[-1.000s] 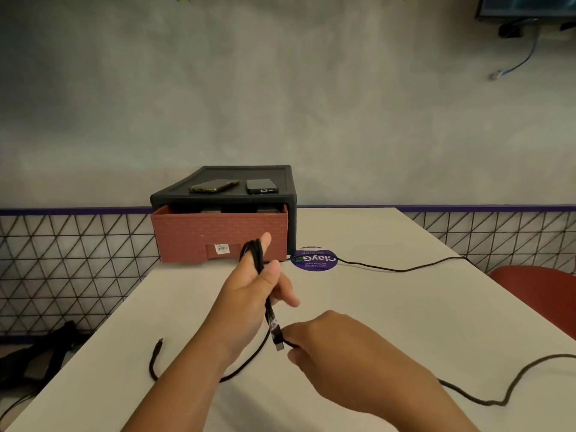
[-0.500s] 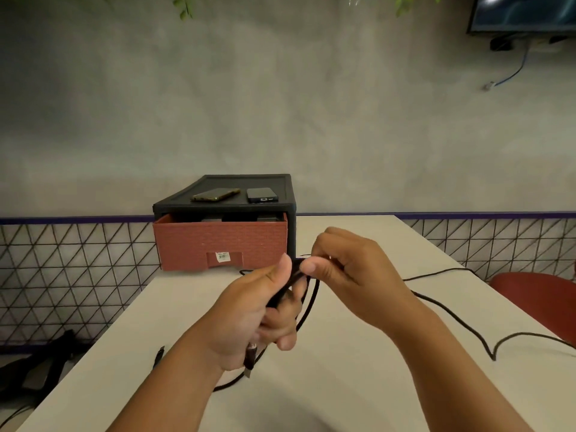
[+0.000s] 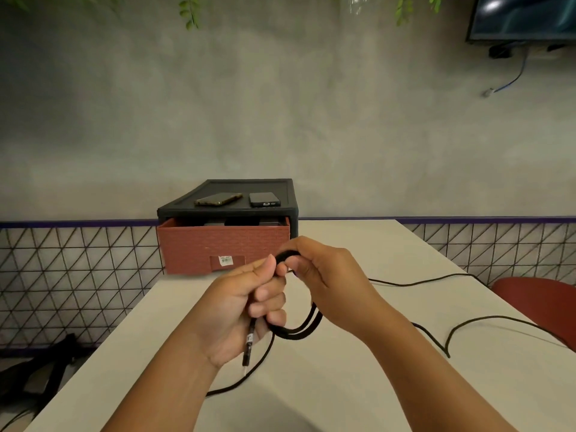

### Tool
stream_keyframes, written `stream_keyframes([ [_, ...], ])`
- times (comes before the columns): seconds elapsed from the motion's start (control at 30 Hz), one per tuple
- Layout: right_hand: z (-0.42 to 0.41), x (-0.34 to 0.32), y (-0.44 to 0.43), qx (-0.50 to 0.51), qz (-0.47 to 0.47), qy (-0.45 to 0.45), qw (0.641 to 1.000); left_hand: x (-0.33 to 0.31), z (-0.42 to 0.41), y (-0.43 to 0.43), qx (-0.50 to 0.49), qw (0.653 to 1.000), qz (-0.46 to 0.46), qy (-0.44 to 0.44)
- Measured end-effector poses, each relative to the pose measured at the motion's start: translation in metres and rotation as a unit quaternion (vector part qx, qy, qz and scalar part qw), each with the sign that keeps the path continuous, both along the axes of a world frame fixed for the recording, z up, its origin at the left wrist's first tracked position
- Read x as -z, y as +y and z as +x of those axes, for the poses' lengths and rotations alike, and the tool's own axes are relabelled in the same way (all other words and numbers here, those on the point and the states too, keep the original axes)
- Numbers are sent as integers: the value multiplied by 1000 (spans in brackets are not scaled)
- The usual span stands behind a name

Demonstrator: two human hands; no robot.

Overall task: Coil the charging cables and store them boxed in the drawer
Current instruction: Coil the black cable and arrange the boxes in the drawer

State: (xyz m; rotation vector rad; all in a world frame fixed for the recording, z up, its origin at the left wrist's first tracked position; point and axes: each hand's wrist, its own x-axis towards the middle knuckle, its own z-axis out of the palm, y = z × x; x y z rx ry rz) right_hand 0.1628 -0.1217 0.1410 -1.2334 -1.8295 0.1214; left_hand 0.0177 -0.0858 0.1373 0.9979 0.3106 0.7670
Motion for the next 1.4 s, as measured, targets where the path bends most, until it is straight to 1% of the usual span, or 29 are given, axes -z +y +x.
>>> stream_keyframes([
  [0.1,-2,-7,-3,4,-38,-37,999,-2,0,1,-55,998,5,-19],
  [0.17,-3,-11,-4,55,-115,-50,991,-4,0,1,-84,996,19,-30],
  [0.23,-2,-11,-3,74,-210,-14,975,-4,-1,1,-99,994,39,-24],
  [0.3,-3,-11,-2,61,-252,20,966,-1,0,-1,-101,994,46,-15],
  [0.4,-3,-11,0,73,-239,25,968,4,2,1,-115,992,54,-12],
  [0.53,-8,-11,0,120,-191,-46,973,8,3,2,-106,993,36,-46],
  [0.6,-9,-11,0,121,-182,-58,974,8,3,3,-91,993,21,-66],
  [0.63,-10,-11,-1,112,-189,-44,975,8,2,3,-87,994,19,-71],
  [0.7,-8,-10,0,82,-206,15,975,7,0,4,-82,994,27,-70],
  [0.77,-7,-10,-1,76,-195,47,977,7,-2,4,-78,995,43,-52],
  [0.83,-7,-4,1,84,-152,32,984,5,-3,3,-78,995,41,-46],
  [0.9,-8,3,4,91,-103,7,990,3,-2,3,-86,994,19,-60],
  [0.97,-7,9,6,60,-87,13,994,3,-2,5,-107,992,3,-62],
  [1.0,-6,9,7,25,-98,37,994,3,-3,7,-118,991,-1,-59],
  [1.07,2,5,6,-47,-118,116,985,4,-6,7,-134,990,-12,-53],
  [1.1,7,3,6,-62,-114,159,979,5,-8,7,-132,989,-19,-57],
  [1.13,12,2,7,-55,-96,184,977,6,-9,6,-120,990,-26,-68],
  [1.2,18,2,12,-5,-34,182,983,12,-10,9,-65,990,-45,-116],
  [1.23,19,4,16,24,-9,177,984,15,-10,14,-12,988,-45,-148],
  [1.27,19,6,19,52,7,170,984,16,-10,18,67,979,-39,-187],
  [1.3,19,11,24,86,12,154,984,15,-10,20,126,968,-32,-216],
  [1.33,18,16,26,117,6,130,984,14,-12,22,92,972,-3,-218],
  [1.37,18,23,28,139,-12,98,985,12,-17,19,30,980,15,-198],
  [1.4,17,30,27,143,-35,55,988,6,-16,17,14,980,33,-194],
])
